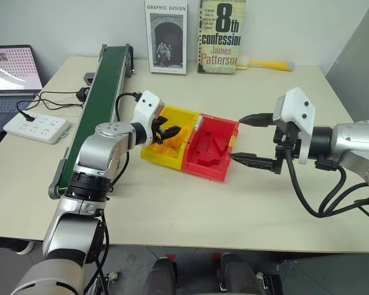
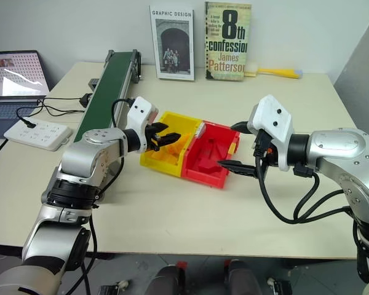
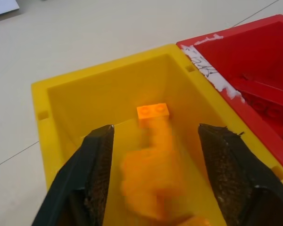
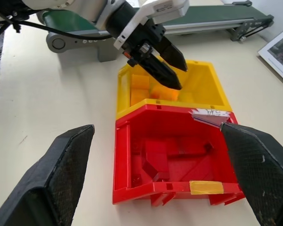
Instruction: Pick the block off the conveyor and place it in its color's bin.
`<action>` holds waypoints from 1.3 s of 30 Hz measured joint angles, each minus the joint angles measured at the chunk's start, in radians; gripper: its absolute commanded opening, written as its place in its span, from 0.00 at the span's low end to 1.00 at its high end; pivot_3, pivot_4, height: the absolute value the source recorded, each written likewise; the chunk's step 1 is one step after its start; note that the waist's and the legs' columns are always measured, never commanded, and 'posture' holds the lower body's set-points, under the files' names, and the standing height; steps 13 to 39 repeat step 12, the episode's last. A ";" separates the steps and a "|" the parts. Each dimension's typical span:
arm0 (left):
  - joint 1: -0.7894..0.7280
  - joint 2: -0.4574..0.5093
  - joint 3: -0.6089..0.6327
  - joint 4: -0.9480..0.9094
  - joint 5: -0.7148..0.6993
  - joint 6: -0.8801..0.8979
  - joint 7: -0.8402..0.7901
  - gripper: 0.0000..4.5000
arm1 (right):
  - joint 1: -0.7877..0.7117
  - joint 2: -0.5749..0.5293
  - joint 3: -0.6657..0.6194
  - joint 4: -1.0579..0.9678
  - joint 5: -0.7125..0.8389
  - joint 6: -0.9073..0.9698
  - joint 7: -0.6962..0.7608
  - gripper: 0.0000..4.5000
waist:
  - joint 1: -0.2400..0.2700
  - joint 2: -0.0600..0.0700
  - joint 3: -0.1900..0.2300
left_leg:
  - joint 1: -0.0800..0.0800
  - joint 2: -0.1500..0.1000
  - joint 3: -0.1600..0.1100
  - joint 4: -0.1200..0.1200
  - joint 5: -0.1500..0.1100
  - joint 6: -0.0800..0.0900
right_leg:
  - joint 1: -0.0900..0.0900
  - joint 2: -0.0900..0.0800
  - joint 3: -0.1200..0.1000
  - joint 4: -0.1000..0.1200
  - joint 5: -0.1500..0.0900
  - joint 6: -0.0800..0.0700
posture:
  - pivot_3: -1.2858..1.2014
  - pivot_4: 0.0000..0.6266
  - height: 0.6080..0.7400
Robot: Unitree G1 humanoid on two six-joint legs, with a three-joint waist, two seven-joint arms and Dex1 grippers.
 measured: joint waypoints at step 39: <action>0.009 0.361 0.043 -0.067 -0.012 -0.002 -0.301 0.99 | -0.002 -0.053 0.013 0.157 -0.051 -0.120 0.102 1.00 | -0.013 0.000 0.001 | 0.001 0.002 0.002 -0.001 0.000 0.000 | -0.001 0.002 0.001 0.001 -0.001 -0.001 | 0.52 0.24 1.00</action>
